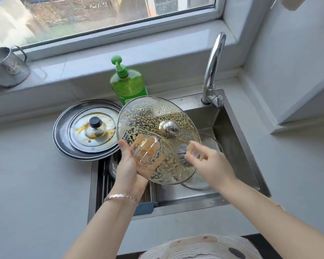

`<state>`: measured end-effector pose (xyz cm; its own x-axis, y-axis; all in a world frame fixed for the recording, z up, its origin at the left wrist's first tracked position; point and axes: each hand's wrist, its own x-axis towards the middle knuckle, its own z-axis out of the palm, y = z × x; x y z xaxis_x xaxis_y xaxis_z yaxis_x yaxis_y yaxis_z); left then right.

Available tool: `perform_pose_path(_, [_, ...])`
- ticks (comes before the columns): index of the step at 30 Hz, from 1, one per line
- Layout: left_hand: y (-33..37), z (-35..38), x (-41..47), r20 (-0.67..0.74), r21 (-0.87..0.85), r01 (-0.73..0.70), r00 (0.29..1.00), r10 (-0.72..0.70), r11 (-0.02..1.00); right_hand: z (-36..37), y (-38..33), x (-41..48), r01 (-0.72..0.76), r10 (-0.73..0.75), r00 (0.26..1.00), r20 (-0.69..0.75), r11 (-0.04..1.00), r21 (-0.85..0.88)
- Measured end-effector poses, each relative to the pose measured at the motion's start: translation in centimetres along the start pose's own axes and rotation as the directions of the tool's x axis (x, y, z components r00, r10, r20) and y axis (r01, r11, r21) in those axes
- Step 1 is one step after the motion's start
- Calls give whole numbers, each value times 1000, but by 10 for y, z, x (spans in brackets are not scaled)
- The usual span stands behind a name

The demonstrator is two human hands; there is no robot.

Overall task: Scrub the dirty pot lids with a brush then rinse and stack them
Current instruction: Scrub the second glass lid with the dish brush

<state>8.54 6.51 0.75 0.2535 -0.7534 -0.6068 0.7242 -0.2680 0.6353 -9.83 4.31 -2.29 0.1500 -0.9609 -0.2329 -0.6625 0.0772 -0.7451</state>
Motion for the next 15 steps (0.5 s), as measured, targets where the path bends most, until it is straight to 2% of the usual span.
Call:
perform_pose_path(2, [-3, 4, -1, -1, 4, 11, 1000, -11, 1000, 2, -4, 9, -31, 33, 998, -48, 999, 34])
perform_pose_path(3, [-4, 5, -2, -2, 18, 12, 1000, -12, 1000, 7, -15, 5, 46, -44, 998, -43, 998, 45])
perform_pose_path(5, [-3, 7, -1, -9, 35, 7, 1000, -6, 999, 23, -28, -18, 307, -308, 951, -30, 952, -10])
perform_pose_path(6, [-2, 5, -1, -17, 33, 4, 1000, -3, 999, 27, -28, -31, 371, -371, 928, 8, 928, -32])
perform_pose_path(8, [0, 0, 0, -30, 2, 4, 1000, -4, 1000, 21, -17, -32, 331, -329, 944, 41, 942, -61])
perform_pose_path(10, [2, -4, 0, -41, -43, 15, 999, -17, 999, 12, -2, -11, 130, -130, 991, 6, 991, -30])
perform_pose_path(11, [1, -4, 1, -47, -57, 19, 999, -22, 998, 11, 0, -2, 68, -68, 997, -21, 998, -9])
perform_pose_path(12, [1, -4, 2, -51, -57, 20, 998, -23, 998, 12, -5, 0, 73, -74, 997, -26, 997, -19])
perform_pose_path(13, [1, -4, 2, -53, -47, 20, 998, -22, 999, 15, -18, -4, 156, -156, 988, -5, 987, -42])
perform_pose_path(15, [3, -6, 4, -56, -22, 15, 998, -16, 1000, 29, -29, -25, 392, -390, 920, 46, 918, -54])
